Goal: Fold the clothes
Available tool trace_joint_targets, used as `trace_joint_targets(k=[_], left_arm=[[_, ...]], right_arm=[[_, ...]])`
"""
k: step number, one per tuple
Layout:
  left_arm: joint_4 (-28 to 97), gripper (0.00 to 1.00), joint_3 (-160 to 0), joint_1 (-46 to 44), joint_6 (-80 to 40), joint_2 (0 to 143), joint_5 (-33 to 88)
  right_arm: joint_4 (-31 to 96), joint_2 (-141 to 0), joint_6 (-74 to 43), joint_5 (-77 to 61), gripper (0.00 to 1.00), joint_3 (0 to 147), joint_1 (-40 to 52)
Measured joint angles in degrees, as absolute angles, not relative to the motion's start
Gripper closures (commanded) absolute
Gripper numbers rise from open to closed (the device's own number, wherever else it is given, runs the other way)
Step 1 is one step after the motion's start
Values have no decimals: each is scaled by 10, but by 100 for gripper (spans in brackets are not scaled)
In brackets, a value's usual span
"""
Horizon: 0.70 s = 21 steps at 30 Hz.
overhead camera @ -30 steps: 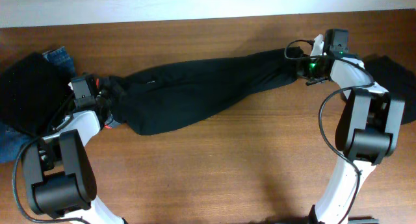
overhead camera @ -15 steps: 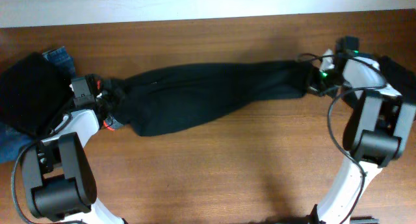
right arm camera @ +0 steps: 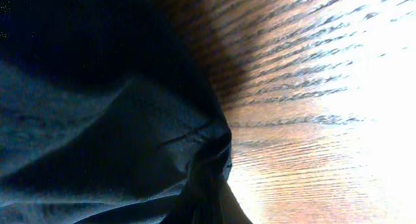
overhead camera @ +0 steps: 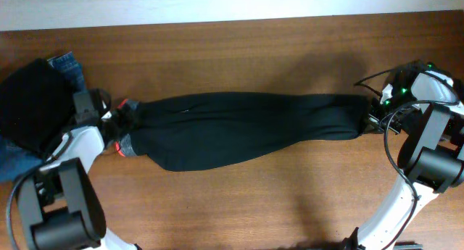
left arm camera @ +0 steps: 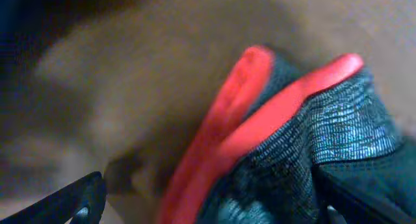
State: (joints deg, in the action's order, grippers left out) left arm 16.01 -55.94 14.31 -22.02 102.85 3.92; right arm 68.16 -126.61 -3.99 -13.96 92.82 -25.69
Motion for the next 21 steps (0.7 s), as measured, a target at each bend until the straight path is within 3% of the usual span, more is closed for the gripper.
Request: trace_joint_targets(k=[9, 21], left_arm=[[208, 1, -552, 185, -205, 898, 15], [342, 8, -552, 125, -190, 895, 43]], right_arm=[[682, -1266, -38, -133, 96, 928, -257], [679, -1266, -36, -133, 96, 928, -257]])
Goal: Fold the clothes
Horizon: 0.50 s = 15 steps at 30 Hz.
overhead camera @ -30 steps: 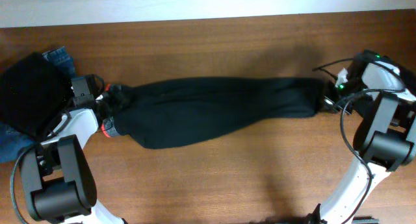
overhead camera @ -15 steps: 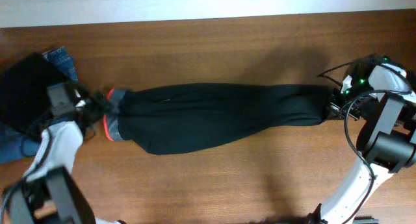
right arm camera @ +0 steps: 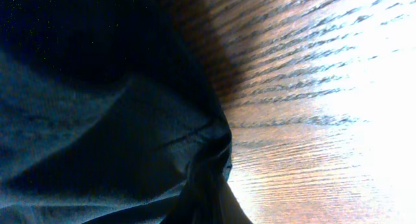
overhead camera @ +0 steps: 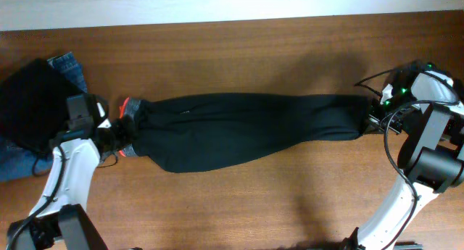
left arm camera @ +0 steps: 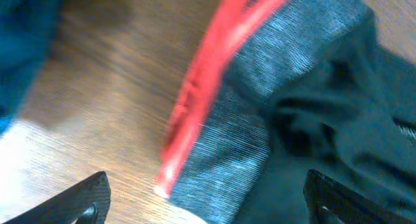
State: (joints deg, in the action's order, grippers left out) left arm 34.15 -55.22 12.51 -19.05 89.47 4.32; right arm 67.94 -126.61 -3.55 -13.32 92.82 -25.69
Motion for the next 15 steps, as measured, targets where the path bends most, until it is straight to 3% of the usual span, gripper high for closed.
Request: trace_joint_targets(k=[6, 7, 11, 13, 15], left_arm=[[336, 11, -552, 70, -150, 895, 45], [327, 18, -552, 61, -142, 895, 44], [258, 25, -552, 33, -96, 895, 45], [227, 21, -552, 20, -58, 895, 45], [210, 7, -552, 6, -3, 895, 44]], right_arm=[[679, -1266, -34, -133, 96, 928, -257], [679, -1266, -34, -133, 96, 928, -257], [679, -1266, -32, -133, 96, 928, -257], [679, -1266, -32, -133, 96, 928, -257], [679, -1266, -32, -133, 96, 928, -257]])
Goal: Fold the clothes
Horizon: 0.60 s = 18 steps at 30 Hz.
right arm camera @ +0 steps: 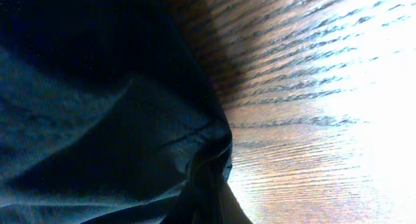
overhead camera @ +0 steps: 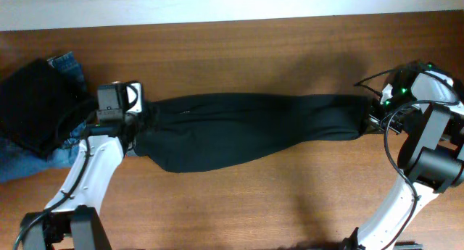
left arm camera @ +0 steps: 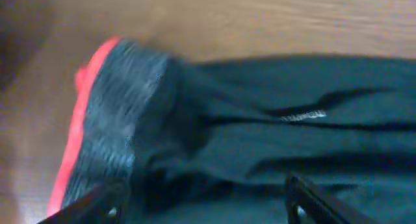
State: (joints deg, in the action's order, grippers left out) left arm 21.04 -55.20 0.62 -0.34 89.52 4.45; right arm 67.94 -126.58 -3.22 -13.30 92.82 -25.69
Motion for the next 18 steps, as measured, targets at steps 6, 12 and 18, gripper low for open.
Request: trace_joint_targets(k=[6, 12, 18], left_arm=[[196, 1, -552, -56, 189, 916, 45], [166, 1, -552, -111, 277, 921, 45], [162, 1, -552, -129, 302, 948, 45]], right_arm=[[679, -1266, -32, -133, 96, 928, -257], [679, -1266, -32, -133, 96, 928, -257], [679, -1266, -32, -133, 96, 928, -257]])
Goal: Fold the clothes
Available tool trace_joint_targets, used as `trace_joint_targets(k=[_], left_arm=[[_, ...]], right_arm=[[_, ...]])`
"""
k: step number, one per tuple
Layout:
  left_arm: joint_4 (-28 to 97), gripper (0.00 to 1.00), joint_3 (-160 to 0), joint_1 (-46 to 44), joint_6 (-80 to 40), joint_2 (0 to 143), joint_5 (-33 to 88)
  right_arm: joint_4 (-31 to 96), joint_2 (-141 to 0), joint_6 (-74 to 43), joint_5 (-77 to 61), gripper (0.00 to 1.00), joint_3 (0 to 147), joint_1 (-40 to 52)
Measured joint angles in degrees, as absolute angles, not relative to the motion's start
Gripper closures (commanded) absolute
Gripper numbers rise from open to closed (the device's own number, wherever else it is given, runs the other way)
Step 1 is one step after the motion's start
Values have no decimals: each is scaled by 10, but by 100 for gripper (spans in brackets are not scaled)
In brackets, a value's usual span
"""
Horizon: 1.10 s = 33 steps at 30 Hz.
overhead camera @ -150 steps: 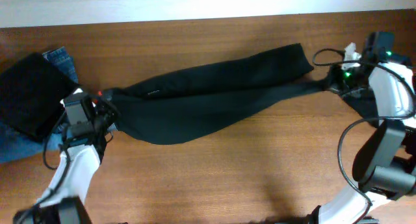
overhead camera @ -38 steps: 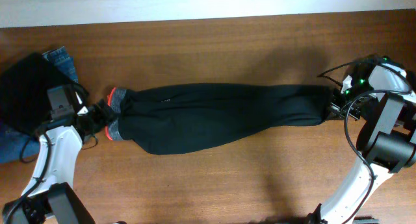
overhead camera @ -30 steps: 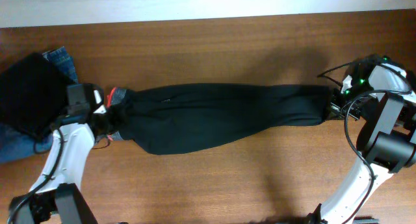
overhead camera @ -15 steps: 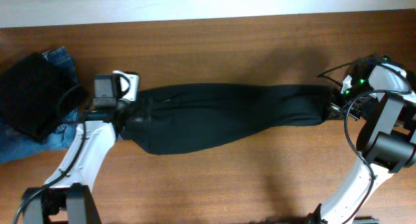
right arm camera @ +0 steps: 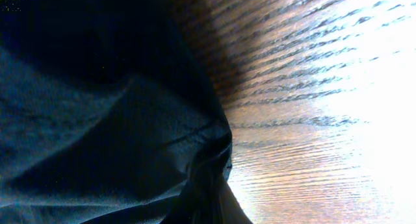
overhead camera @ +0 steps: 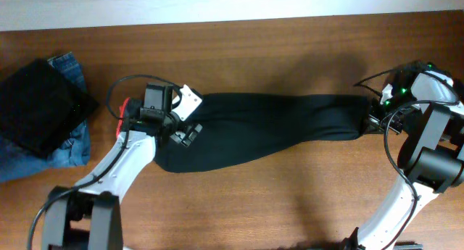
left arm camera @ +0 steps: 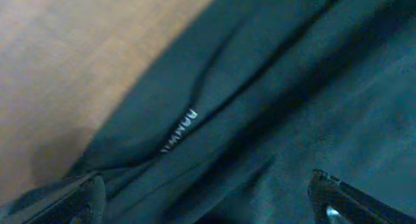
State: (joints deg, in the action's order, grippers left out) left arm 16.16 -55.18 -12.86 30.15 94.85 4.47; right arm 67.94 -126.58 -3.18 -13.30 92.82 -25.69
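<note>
Black pants (overhead camera: 254,127) lie stretched left to right across the wooden table (overhead camera: 239,47). Their grey, red-edged waistband (overhead camera: 123,110) peeks out at the left end. My left gripper (overhead camera: 186,129) hovers over the pants just right of the waistband. It is open, its fingers (left arm camera: 84,199) spread wide over dark cloth with a small white label (left arm camera: 179,130). My right gripper (overhead camera: 373,117) is shut on the pants' leg end, where the cloth (right arm camera: 209,165) bunches into a pinch; its fingers are hidden by cloth.
A folded black garment (overhead camera: 38,105) lies on blue jeans (overhead camera: 69,145) at the table's left end. The table's far edge (overhead camera: 232,22) meets a white wall. Bare wood runs in front of and behind the pants.
My left gripper was over the waistband and is now further right, over the body of the pants, still open. The pants and the right gripper have not moved.
My left gripper first sat close against the red-edged waistband at the pants' left end. Then it stood open a little left of it, then above it, and now it is over the pants. The right gripper stayed shut on the leg end throughout.
</note>
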Motion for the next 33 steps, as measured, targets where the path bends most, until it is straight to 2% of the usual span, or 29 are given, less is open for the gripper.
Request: trace_joint_targets(k=[3, 8, 9, 10, 20, 27, 33], left_arm=[[167, 1, -552, -132, 301, 963, 45], [166, 11, -552, -134, 294, 966, 61], [165, 18, -552, -134, 295, 966, 63], [164, 20, -552, -134, 296, 966, 65], [125, 20, -552, -134, 339, 1004, 71], [78, 30, -552, -134, 348, 1018, 71], [75, 31, -552, -134, 349, 1046, 71]], right_arm=[[679, -1266, -32, -133, 96, 928, -257], [679, -1266, -32, -133, 96, 928, -257], [679, -1266, -32, -133, 96, 928, -257], [679, -1266, -32, -133, 96, 928, -257], [679, -1266, -32, -133, 96, 928, -257], [679, -1266, -32, -133, 96, 928, -257], [679, -1266, -32, -133, 96, 928, -257]])
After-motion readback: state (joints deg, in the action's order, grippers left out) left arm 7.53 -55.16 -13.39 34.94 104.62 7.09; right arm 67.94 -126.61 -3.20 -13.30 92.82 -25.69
